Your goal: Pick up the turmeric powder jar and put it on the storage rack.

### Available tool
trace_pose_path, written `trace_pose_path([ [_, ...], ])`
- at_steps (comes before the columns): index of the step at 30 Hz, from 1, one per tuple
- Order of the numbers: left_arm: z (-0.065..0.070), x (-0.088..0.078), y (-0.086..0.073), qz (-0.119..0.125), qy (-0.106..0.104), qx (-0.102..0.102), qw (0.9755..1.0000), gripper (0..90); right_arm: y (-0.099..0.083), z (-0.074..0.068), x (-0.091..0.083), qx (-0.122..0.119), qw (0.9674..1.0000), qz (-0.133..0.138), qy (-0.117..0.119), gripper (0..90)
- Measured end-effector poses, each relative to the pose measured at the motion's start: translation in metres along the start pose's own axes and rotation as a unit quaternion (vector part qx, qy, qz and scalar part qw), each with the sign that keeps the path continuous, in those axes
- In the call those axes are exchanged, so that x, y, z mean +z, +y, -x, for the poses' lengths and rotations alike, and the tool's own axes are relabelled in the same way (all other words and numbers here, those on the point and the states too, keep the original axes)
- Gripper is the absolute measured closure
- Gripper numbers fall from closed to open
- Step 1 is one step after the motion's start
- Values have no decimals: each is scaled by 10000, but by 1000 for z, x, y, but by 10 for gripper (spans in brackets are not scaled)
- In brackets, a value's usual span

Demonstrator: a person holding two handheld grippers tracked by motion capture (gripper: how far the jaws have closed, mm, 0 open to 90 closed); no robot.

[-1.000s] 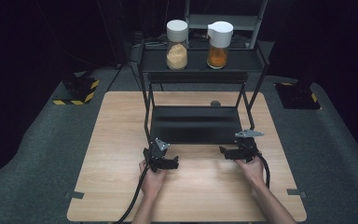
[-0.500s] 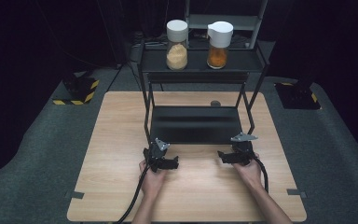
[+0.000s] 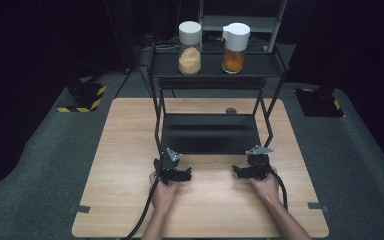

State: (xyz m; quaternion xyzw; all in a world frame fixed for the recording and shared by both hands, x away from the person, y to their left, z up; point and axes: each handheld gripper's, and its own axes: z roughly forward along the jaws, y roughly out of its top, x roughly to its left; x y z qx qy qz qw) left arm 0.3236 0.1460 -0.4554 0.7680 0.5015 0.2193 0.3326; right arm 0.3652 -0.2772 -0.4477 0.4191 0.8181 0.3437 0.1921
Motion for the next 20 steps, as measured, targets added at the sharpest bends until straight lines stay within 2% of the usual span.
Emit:
trace_pose_path([
  [6,0,0,0,0,1,3,10000,48,-6,-1,-1,5,10000,84,15,74],
  [20,0,0,0,0,3,1,10000,48,-6,-1,-1,0,10000,83,20,72],
])
